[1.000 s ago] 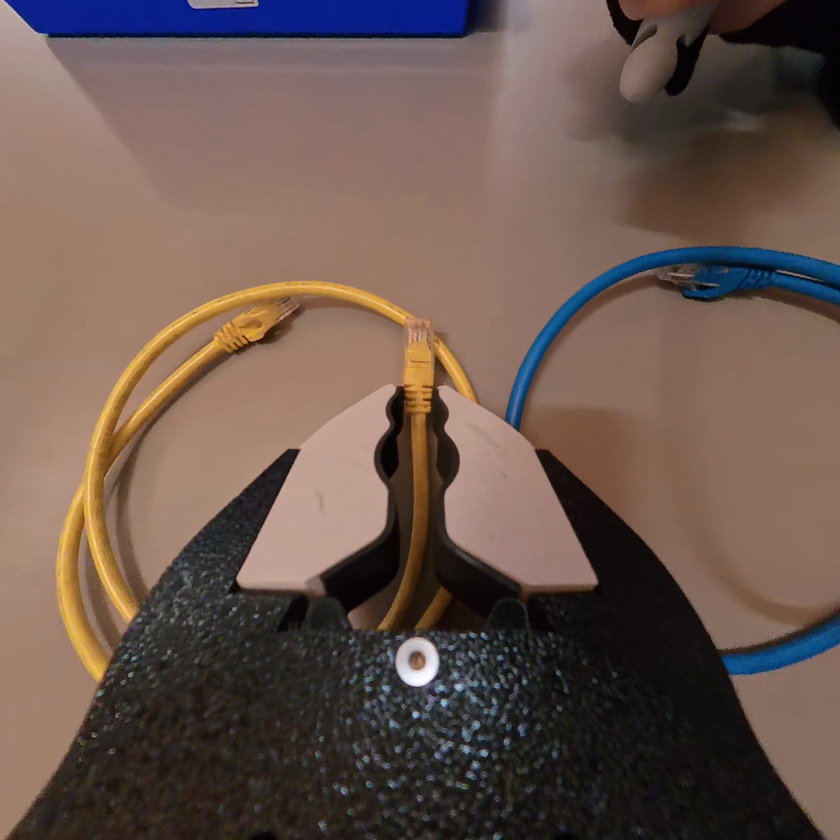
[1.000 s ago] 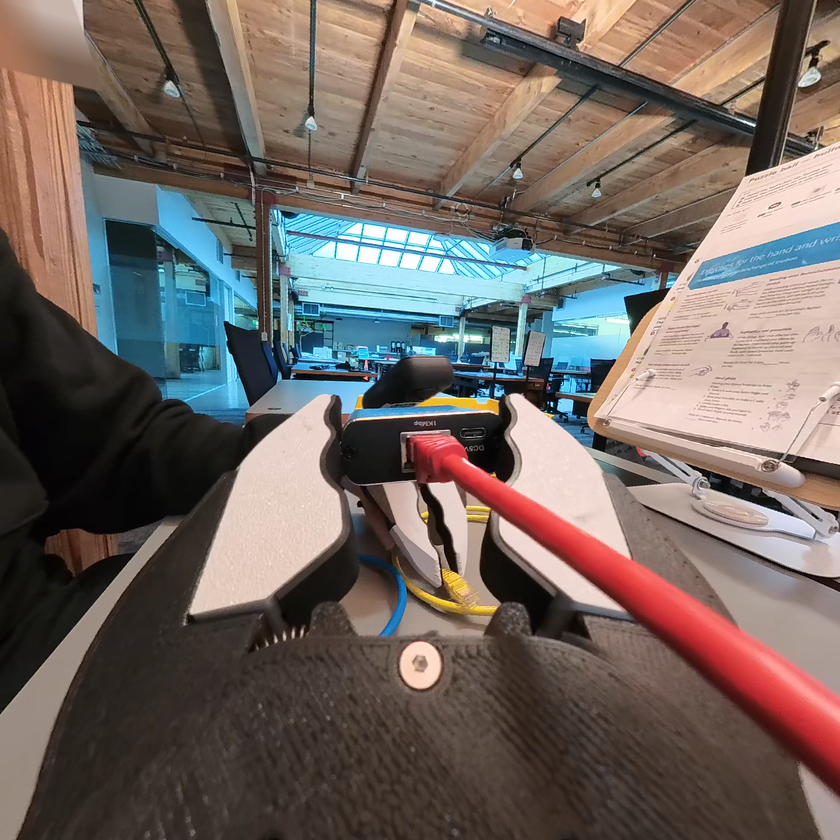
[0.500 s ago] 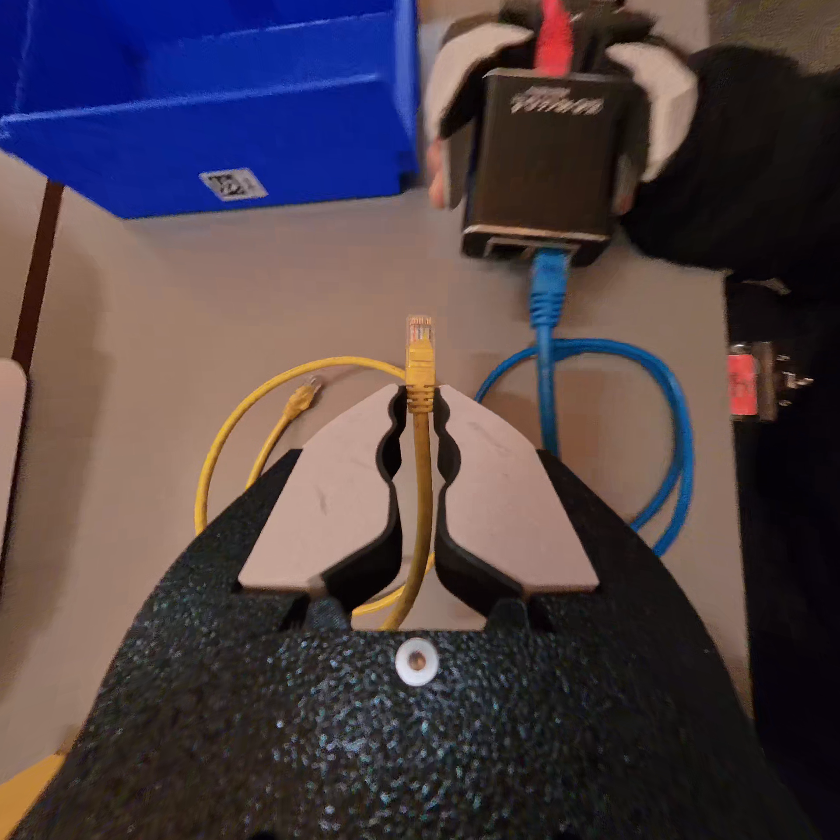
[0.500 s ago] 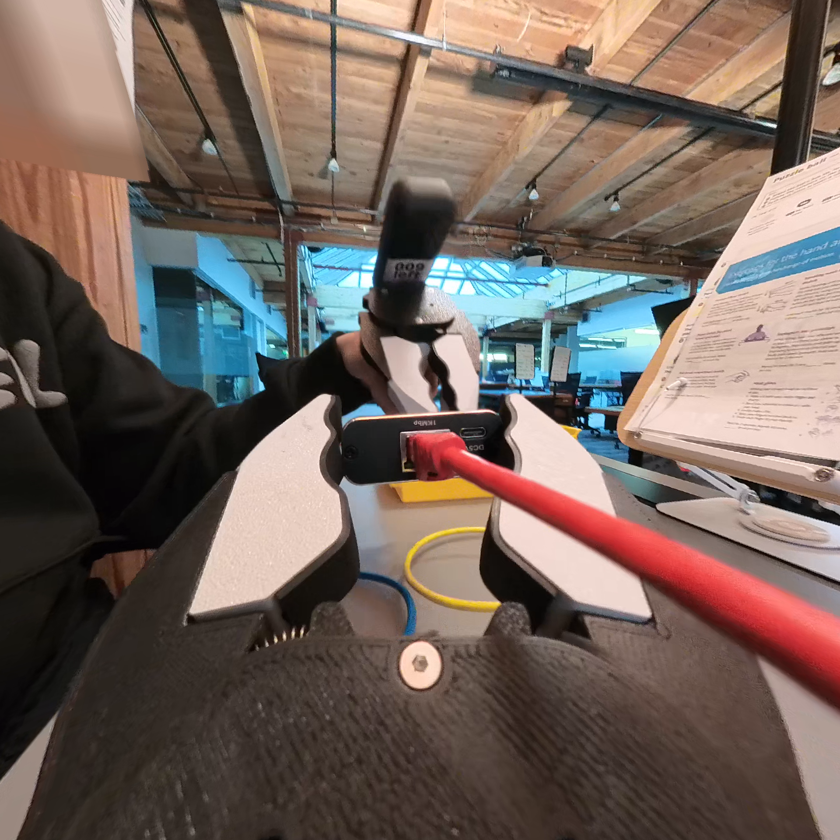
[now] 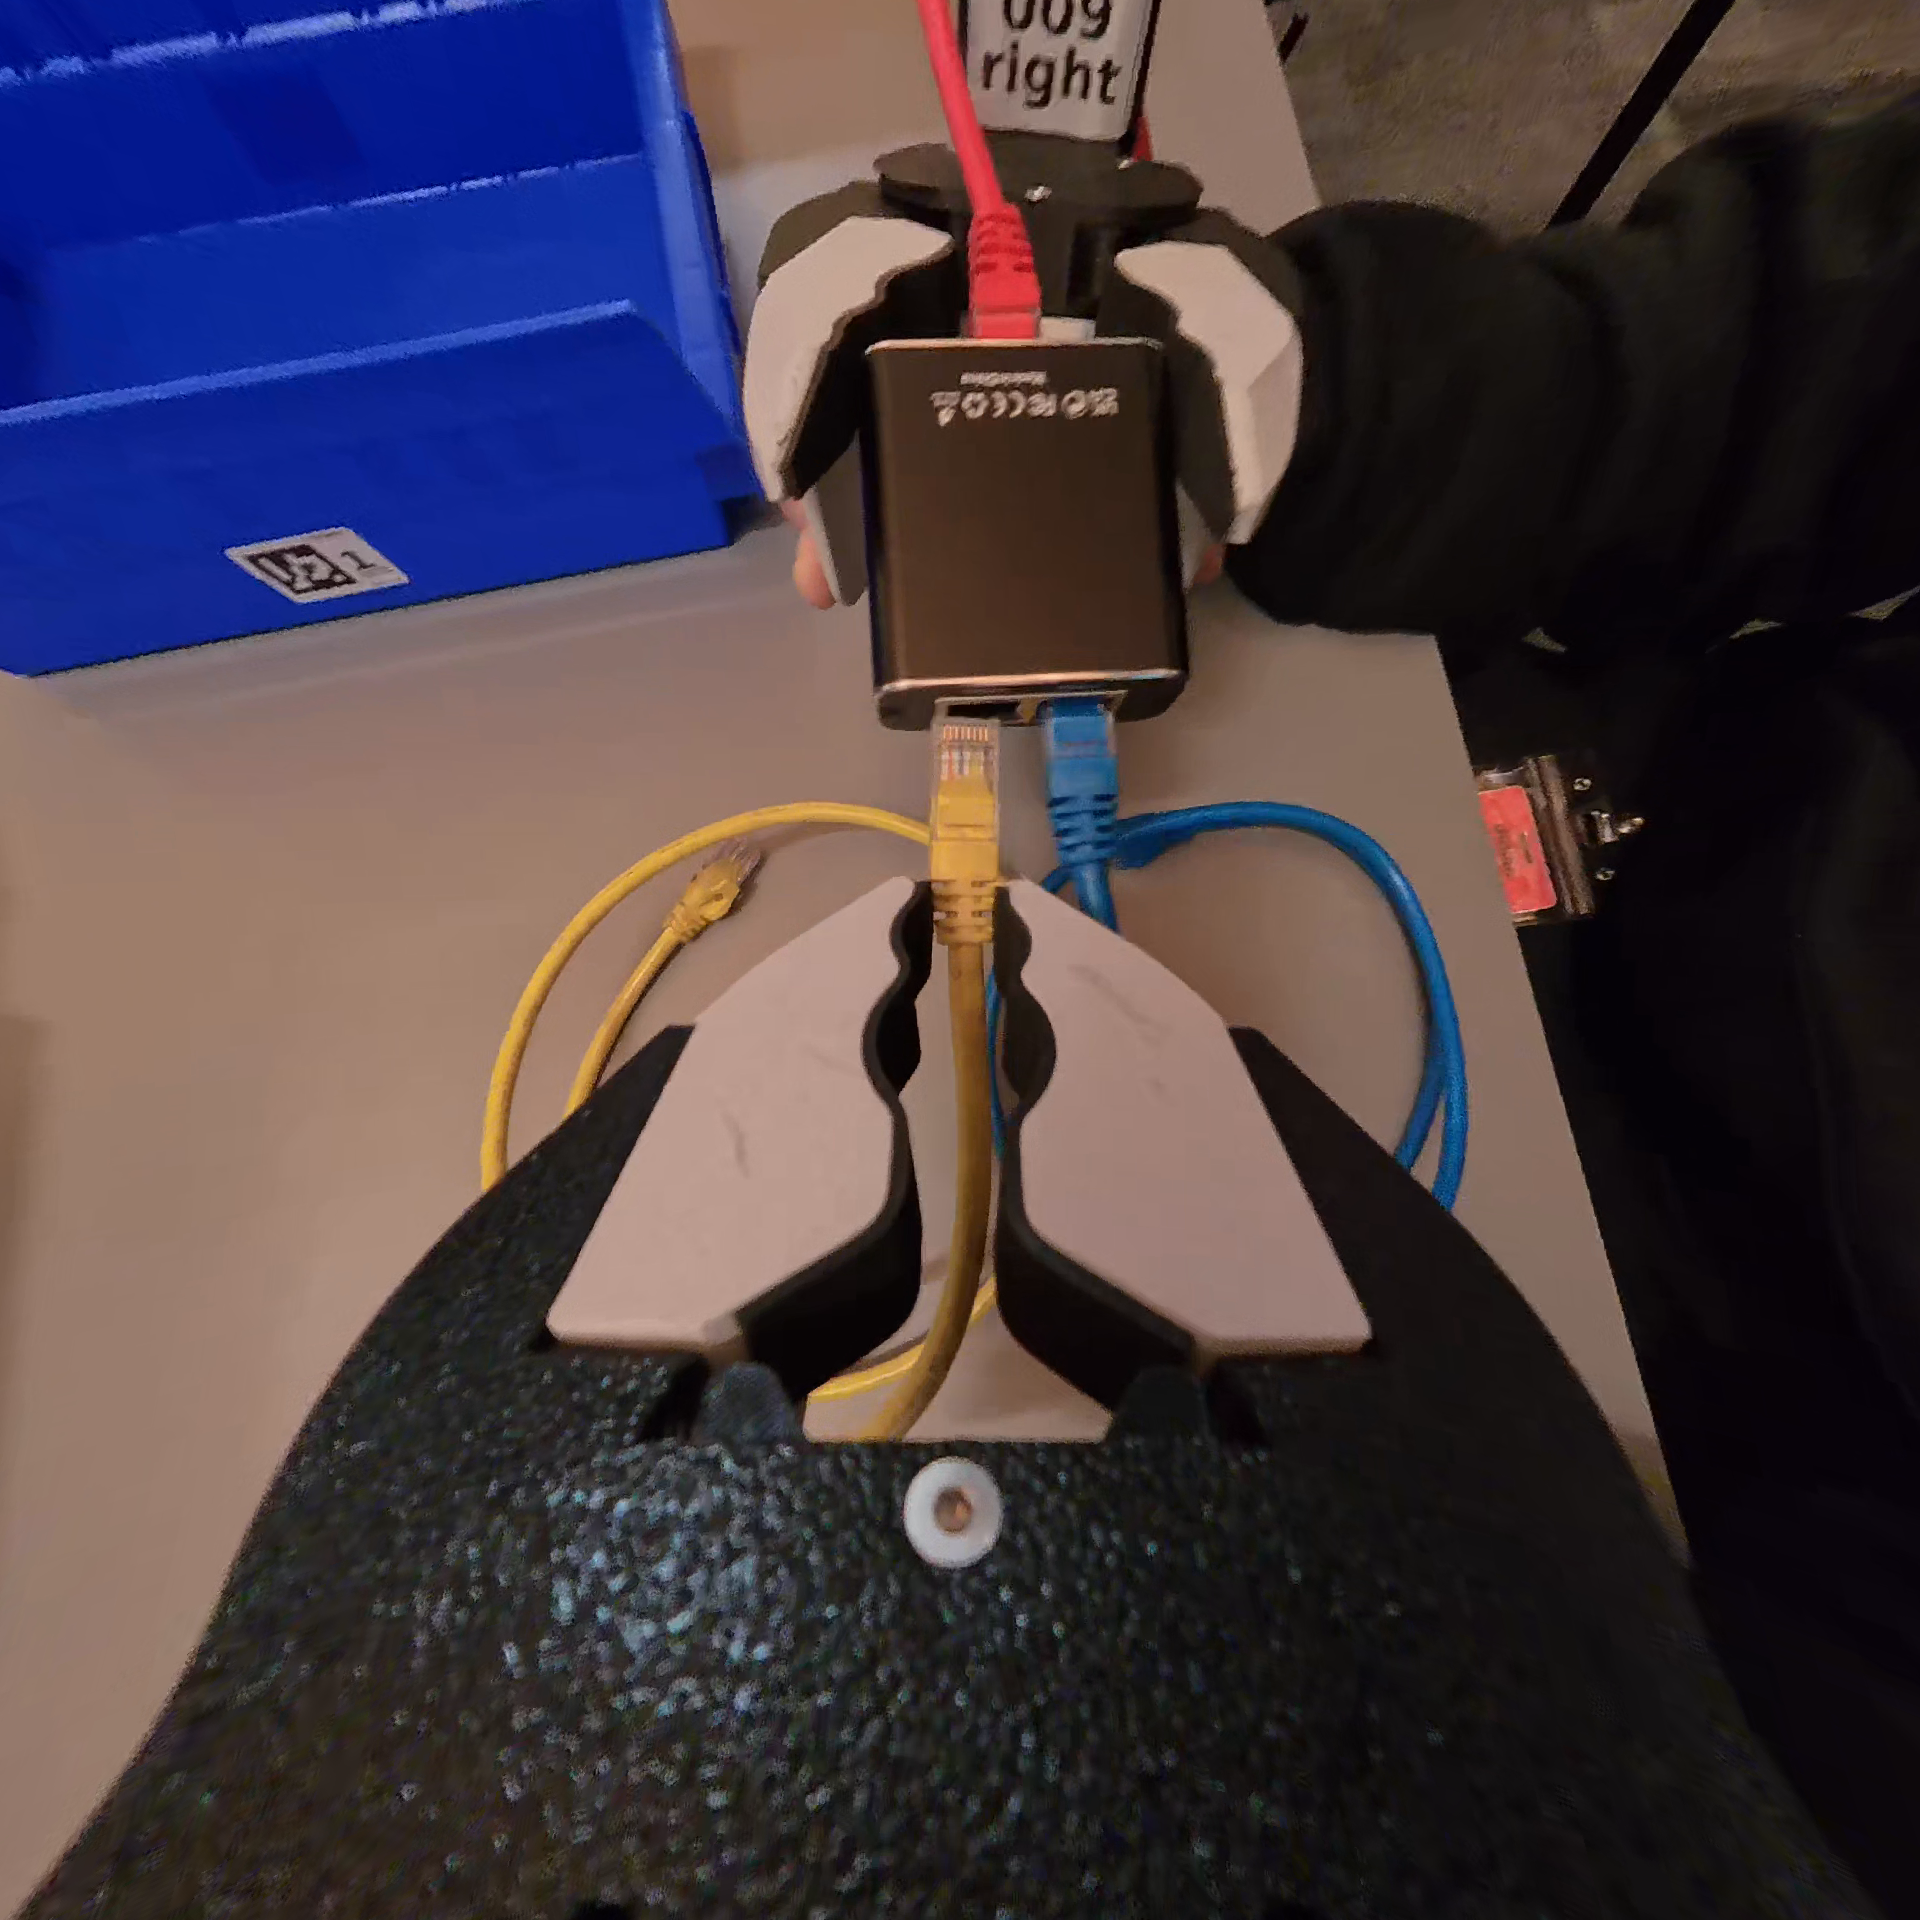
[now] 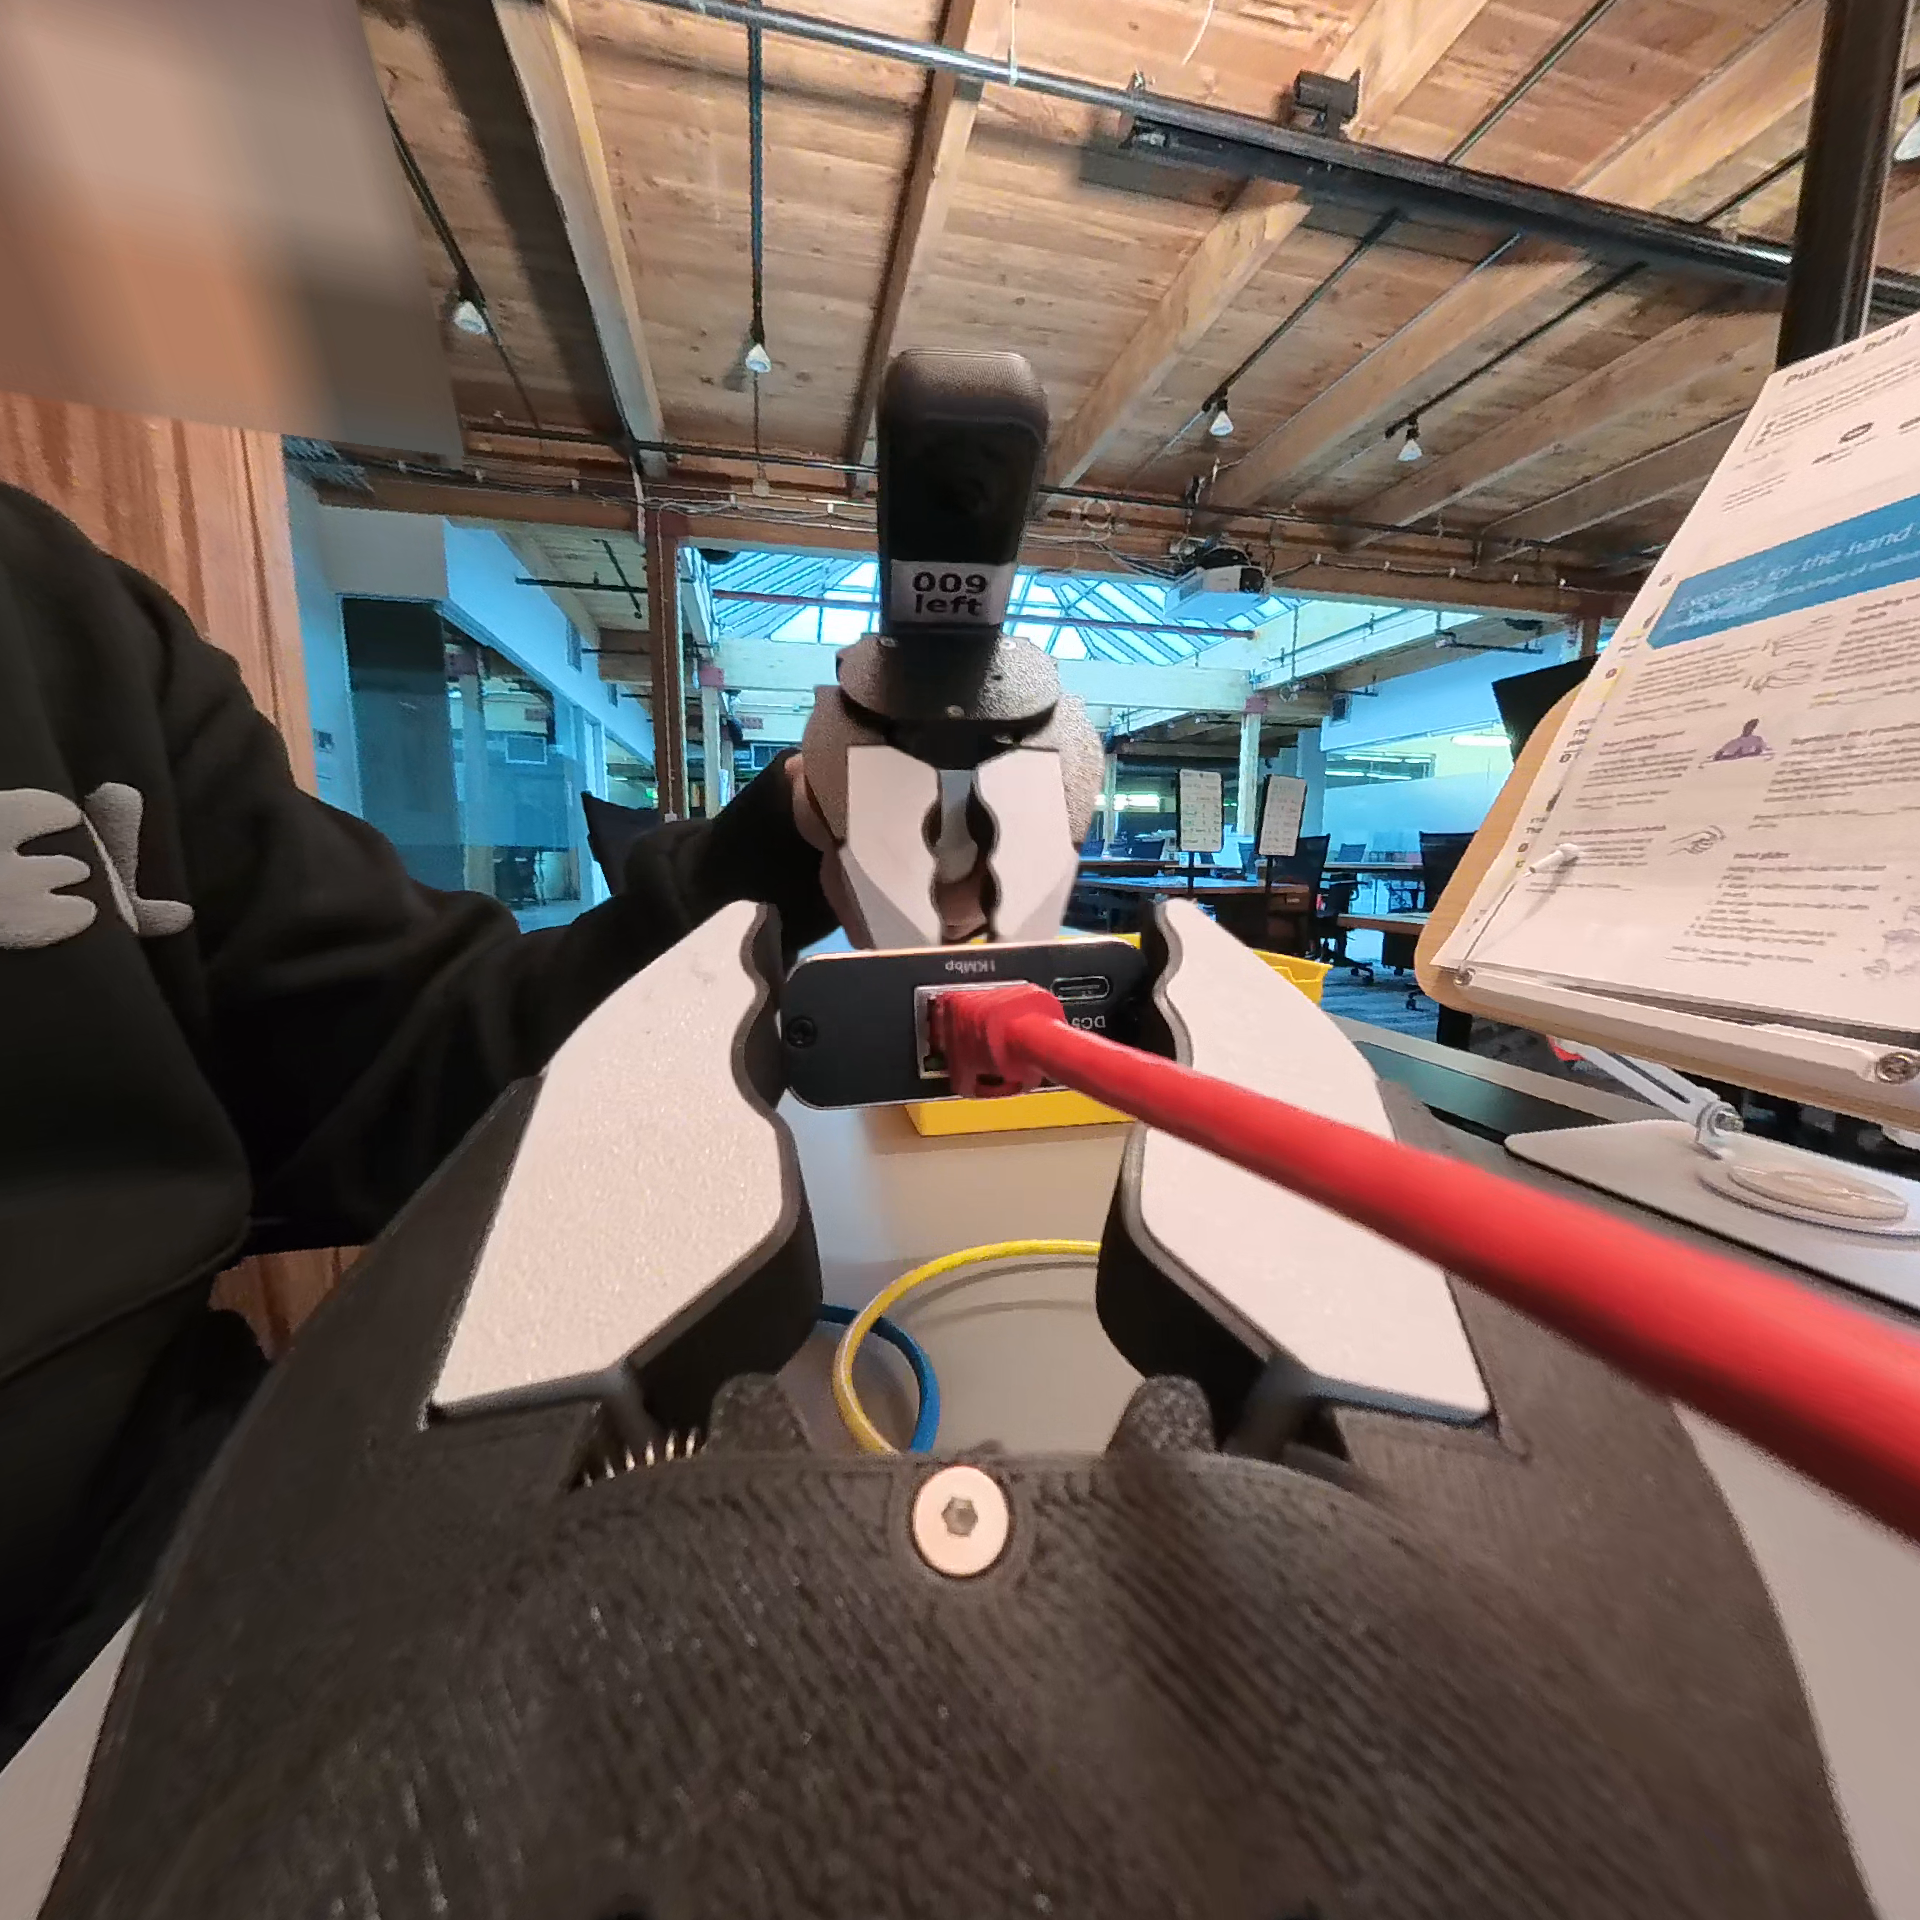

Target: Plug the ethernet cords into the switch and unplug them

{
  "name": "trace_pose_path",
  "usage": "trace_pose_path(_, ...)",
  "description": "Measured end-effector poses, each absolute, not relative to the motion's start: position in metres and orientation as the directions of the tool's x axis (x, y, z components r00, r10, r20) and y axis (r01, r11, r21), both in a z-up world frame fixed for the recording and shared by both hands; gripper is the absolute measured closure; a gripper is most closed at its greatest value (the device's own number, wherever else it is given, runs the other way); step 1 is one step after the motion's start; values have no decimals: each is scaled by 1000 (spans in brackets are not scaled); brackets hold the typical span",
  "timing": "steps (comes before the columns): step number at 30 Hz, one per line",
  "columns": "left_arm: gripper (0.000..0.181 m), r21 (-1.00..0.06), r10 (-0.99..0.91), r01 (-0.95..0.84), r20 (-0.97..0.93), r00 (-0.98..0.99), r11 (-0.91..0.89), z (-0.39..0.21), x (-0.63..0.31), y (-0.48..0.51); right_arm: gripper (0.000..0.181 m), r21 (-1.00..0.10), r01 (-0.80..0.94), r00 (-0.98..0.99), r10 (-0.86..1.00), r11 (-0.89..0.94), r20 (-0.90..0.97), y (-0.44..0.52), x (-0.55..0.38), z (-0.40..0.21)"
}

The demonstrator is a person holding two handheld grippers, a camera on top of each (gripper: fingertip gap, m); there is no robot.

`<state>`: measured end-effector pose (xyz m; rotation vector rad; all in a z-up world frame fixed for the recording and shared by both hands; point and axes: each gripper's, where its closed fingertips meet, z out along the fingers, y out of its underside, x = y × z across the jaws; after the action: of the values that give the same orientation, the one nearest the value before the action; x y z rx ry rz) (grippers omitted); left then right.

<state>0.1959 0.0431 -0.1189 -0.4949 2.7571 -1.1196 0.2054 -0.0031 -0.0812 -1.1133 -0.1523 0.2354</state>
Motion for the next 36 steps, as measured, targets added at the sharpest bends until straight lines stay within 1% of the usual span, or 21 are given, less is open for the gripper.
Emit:
trace_pose_path(4, 171, -682, -334, -241, -5, -943, 690, -120, 193, 40, 114, -895, -116, 964, 266, 431, 3, -3, 205, -80)
trace_pose_path(8, 171, -700, -364, -271, 16, -931, 661, -116, 195, 36, 114, -882, -133, 964, 265, 453, -9, -7, 208, -78)
trace_pose_path(11, 171, -667, -368, -279, 8, -930, 691, -123, 194, 37, 115, -889, -112, 967, 256, 444, 6, -3, 205, -79)
trace_pose_path(15, 171, -719, -372, -265, 10, -928, 643, -111, 196, 34, 115, -883, -116, 967, 254, 455, 4, -6, 207, -76)
trace_pose_path(17, 171, -734, -367, -254, 6, -930, 630, -107, 195, 35, 115, -895, -118, 964, 264, 431, 0, -4, 206, -80)
trace_pose_path(24, 171, -743, -374, -234, -23, -927, 627, -102, 196, 39, 114, -921, -111, 966, 259, 374, -11, 3, 204, -90)
trace_pose_path(28, 171, -751, -386, -229, -37, -922, 619, -101, 199, 40, 112, -935, -105, 975, 218, 338, -31, 10, 209, -97)
trace_pose_path(33, 171, -755, -393, -223, -50, -918, 617, -101, 201, 41, 112, -936, -170, 967, 235, 307, -99, 13, 212, -99)
trace_pose_path(35, 171, -768, -389, -207, -59, -919, 606, -98, 200, 39, 112, -942, -122, 974, 218, 314, -54, 12, 208, -96)
trace_pose_path(36, 171, -777, -395, -201, -67, -916, 597, -95, 201, 38, 112, -937, -131, 973, 224, 325, -58, 11, 208, -94)
